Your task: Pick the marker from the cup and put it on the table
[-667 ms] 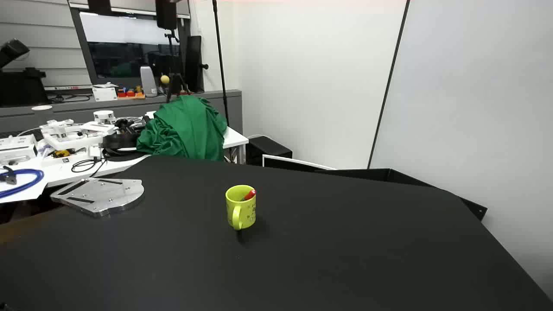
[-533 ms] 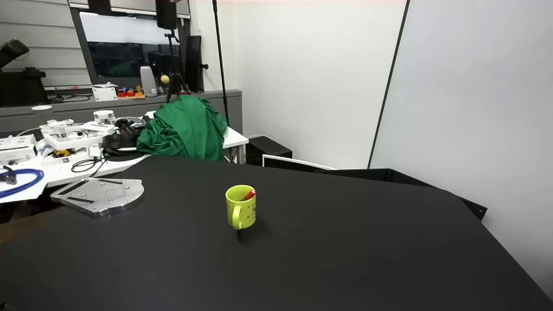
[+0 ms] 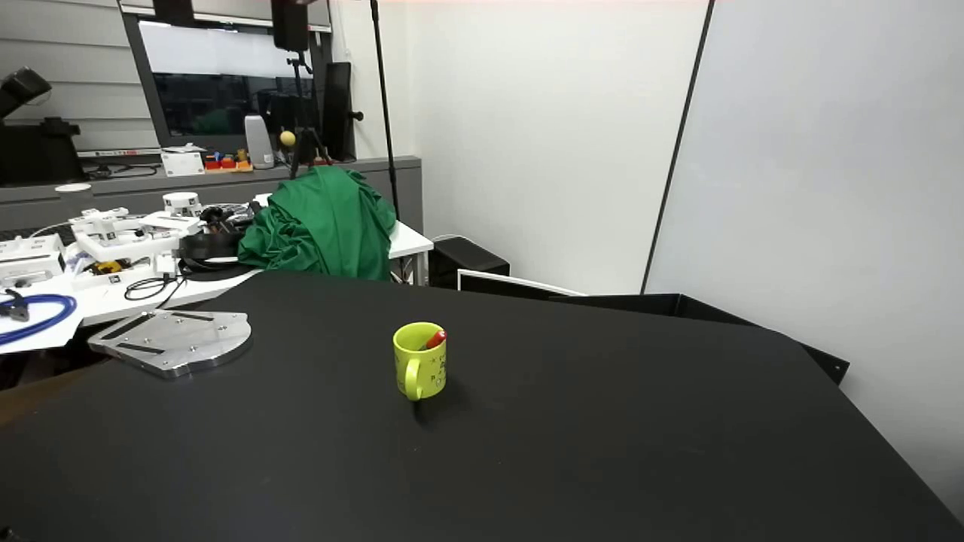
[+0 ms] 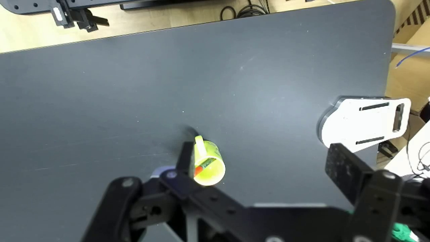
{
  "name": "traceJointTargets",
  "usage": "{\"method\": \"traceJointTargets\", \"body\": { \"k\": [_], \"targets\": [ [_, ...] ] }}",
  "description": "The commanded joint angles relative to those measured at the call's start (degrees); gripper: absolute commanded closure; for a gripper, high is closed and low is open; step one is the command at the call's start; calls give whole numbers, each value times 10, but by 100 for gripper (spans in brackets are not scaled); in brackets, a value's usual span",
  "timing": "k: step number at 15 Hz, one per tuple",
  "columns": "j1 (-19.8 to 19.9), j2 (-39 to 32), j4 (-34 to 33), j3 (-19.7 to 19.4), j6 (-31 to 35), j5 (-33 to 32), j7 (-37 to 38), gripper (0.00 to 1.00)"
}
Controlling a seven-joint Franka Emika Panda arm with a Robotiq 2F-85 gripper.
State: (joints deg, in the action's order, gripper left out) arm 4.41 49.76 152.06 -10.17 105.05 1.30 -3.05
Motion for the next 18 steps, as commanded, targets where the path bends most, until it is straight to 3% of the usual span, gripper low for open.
{"method": "traceJointTargets", "body": {
  "k": [1,4,10,15,18],
  "targets": [
    [8,-2,-1,7,-1,6,-6,0],
    [-1,-83,-40,0,44,11,-12,0],
    [-38,-275,-133,-28,226,66,-15,0],
    [-56,-442,-240,-29,345,207,-78,0],
    [-40,-535,-307,-18,360,315,-136,0]
  ]
}}
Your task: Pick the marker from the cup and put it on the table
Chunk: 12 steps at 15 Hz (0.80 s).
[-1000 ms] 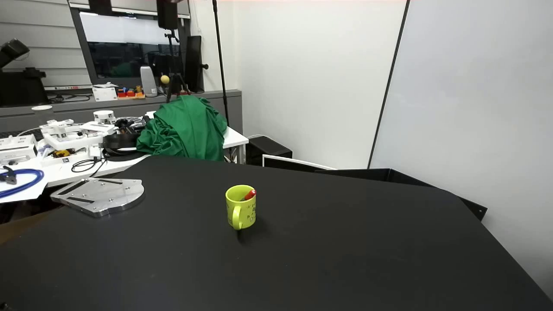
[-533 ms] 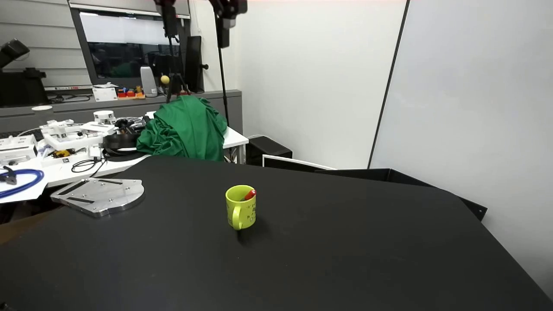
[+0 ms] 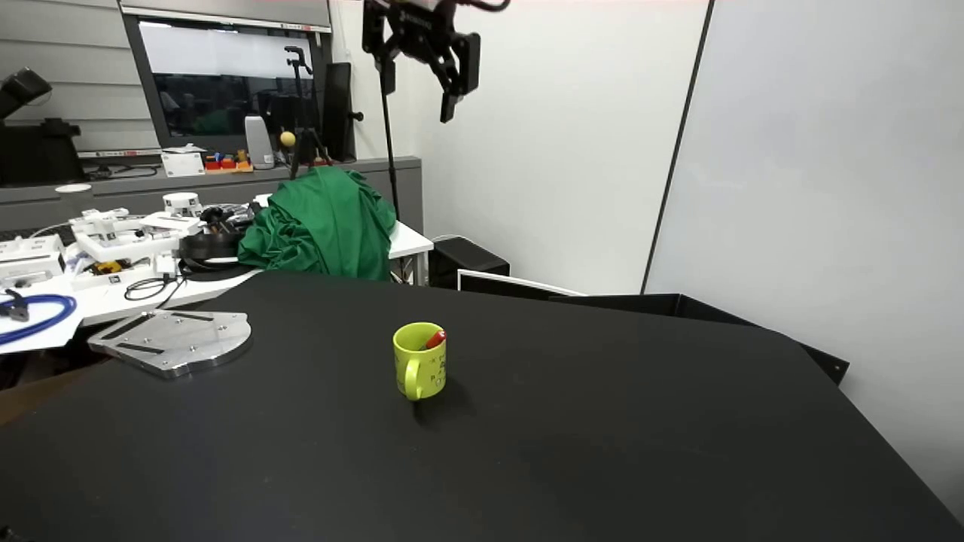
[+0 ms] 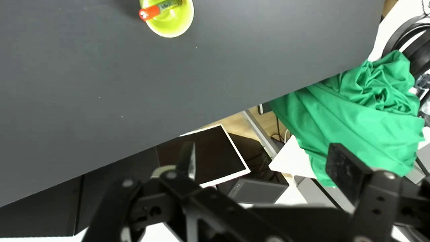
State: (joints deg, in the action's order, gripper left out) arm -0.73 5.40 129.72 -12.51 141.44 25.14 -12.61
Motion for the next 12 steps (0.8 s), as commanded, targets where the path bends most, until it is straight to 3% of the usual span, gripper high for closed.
{"method": "traceJointTargets", "body": {
  "k": [1,5,12],
  "targets": [
    [23,-121,-101,13,-10,104,-52,0],
    [76,-215,-148,43,-37,146,-67,0],
    [148,-375,-263,53,-171,104,21,0]
  ]
}}
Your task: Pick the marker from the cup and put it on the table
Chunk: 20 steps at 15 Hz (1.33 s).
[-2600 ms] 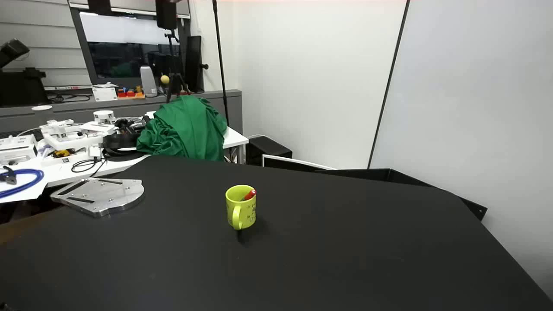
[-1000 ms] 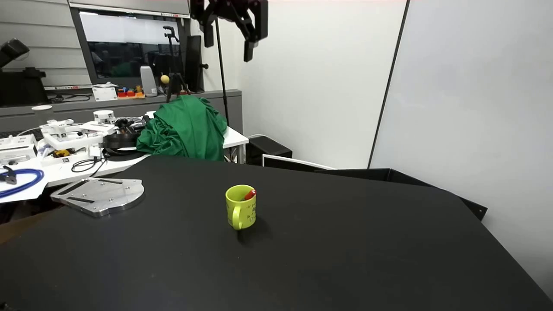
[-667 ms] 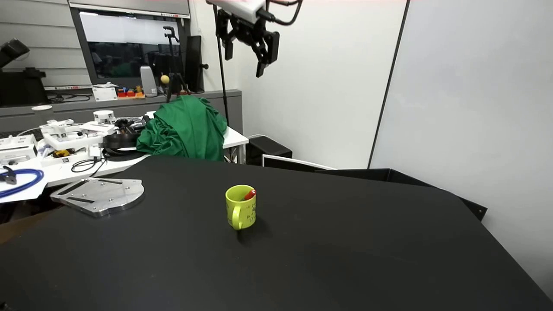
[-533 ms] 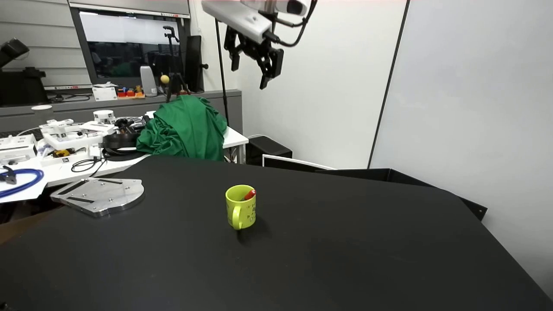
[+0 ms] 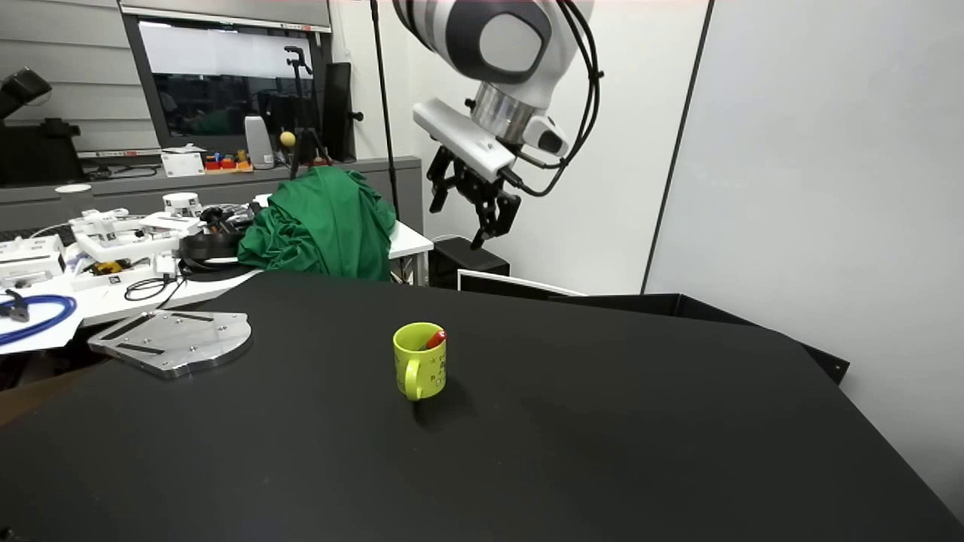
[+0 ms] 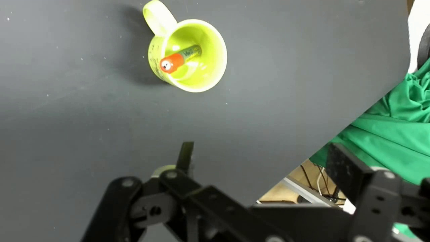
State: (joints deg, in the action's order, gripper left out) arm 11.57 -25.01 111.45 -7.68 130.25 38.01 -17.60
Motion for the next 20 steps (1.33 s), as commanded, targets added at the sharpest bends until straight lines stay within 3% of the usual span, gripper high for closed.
{"method": "traceJointTargets", "body": {
  "k": [1,10,20],
  "targets": [
    [30,-91,-100,3,-81,-35,96,0],
    [91,-244,-278,27,-330,-29,188,0],
    [143,-397,-443,29,-528,19,256,0]
  ]
}}
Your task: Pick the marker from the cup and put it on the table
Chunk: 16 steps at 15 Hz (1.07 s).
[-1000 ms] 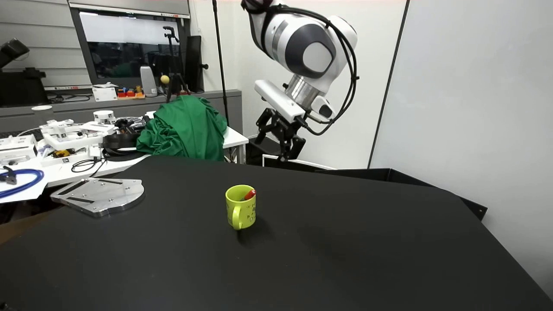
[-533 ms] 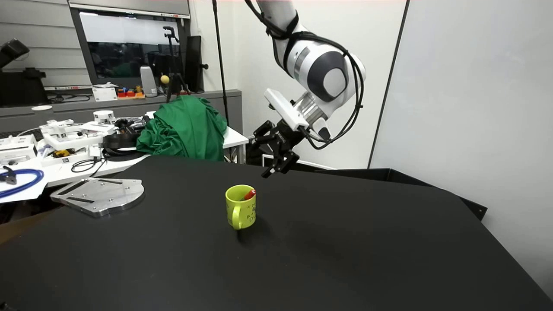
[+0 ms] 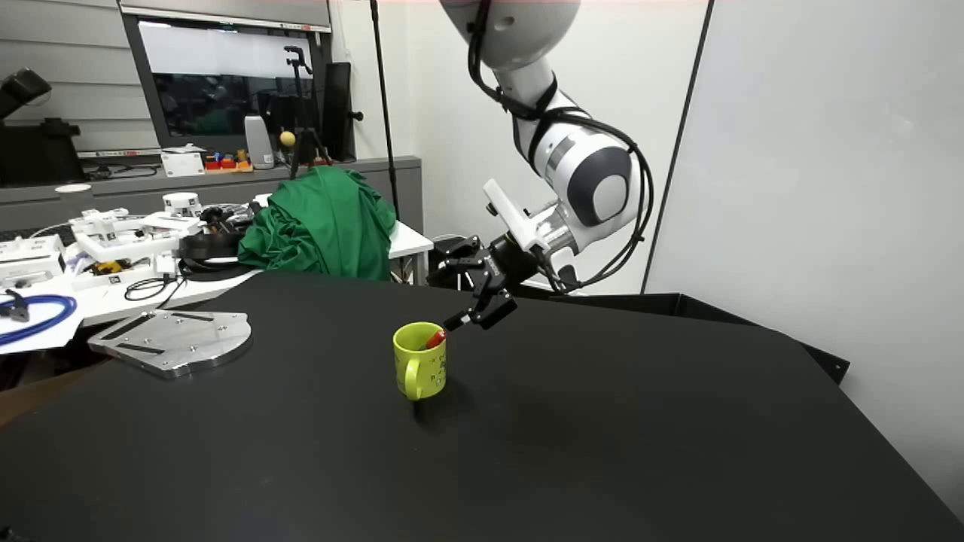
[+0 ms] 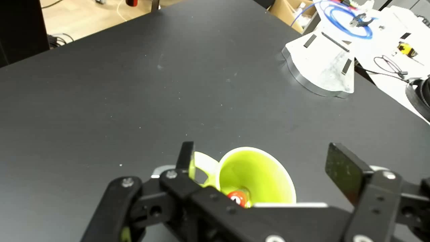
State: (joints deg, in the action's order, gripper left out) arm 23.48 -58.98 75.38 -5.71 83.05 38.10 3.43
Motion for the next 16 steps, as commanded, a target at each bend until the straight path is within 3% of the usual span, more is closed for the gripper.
{"method": "traceJointTargets", "body": {
  "k": [1,7,16],
  "targets": [
    [35,-82,-115,8,-74,22,48,0],
    [63,-156,-214,18,-121,49,48,0],
    [54,-184,-259,42,-130,51,36,0]
  ]
}}
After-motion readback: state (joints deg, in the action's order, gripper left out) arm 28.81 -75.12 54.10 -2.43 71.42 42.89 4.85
